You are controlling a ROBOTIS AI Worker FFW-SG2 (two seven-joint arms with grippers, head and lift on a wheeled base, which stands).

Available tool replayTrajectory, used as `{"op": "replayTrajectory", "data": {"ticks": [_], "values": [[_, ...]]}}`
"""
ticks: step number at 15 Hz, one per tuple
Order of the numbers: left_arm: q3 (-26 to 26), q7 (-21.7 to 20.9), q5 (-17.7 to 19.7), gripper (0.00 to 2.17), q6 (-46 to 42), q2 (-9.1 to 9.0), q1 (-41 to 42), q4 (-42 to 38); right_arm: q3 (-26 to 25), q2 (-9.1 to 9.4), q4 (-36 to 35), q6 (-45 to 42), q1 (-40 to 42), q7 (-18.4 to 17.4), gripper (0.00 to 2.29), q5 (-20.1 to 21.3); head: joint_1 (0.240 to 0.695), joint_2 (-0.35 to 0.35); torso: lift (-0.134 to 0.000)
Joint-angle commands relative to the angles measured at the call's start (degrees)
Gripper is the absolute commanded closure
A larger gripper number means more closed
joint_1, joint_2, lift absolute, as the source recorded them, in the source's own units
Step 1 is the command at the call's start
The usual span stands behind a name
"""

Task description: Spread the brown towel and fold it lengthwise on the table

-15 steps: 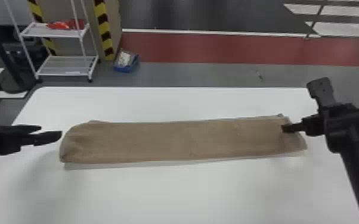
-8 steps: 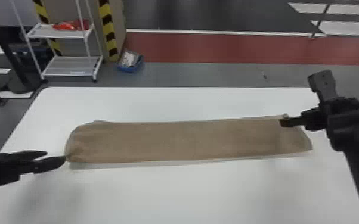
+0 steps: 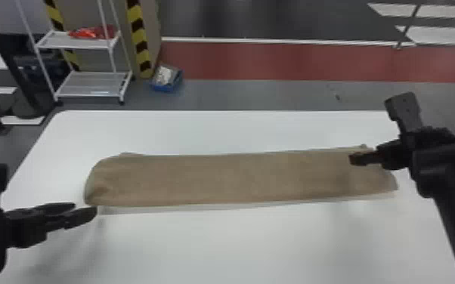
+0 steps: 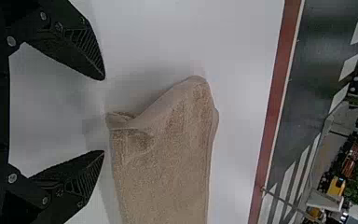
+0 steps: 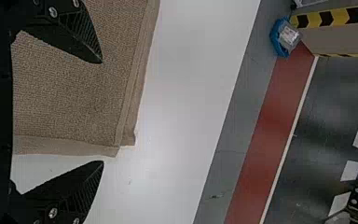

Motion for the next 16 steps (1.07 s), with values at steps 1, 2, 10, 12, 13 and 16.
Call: {"op": "replayTrajectory", "data": {"ticks": [1, 2, 10, 12, 13, 16], "values": [[-0.08, 1.07, 0.39, 0.33, -1.66, -0.23, 0.00, 0.22, 0.21, -0.08, -0.30, 0.30, 0.29, 0.15, 0.13, 0.01, 0.695, -0.027, -0.124], [0.01, 1.07, 0.39, 0.38, -1.66, -0.23, 0.00, 0.22, 0.21, -0.08, -0.30, 0.30, 0.29, 0.15, 0.13, 0.01, 0.695, -0.025, -0.124], [0.97, -0.86, 0.48, 1.75, -3.24, 0.38, 0.70, -0.66, 0.92, 0.19, -0.22, 0.12, 0.29, 0.15, 0.13, 0.01, 0.695, -0.020, -0.124], [0.97, -1.04, -0.49, 1.85, -4.65, 1.08, 0.61, -0.75, 2.23, 0.36, -0.22, -0.58, 0.64, 1.82, 0.15, 0.54, 0.695, -0.015, -0.124], [1.15, -1.30, -0.49, 1.85, -4.82, 1.52, 0.61, -0.75, 3.11, 0.45, -0.22, -0.76, 0.82, 2.35, 0.15, 0.54, 0.695, -0.008, -0.124], [1.68, -2.71, -0.66, 1.85, -4.82, 2.40, 1.32, -1.27, 5.31, 1.15, -0.39, -0.76, 1.08, 7.09, 0.19, 0.71, 0.695, 0.034, -0.124]]}}
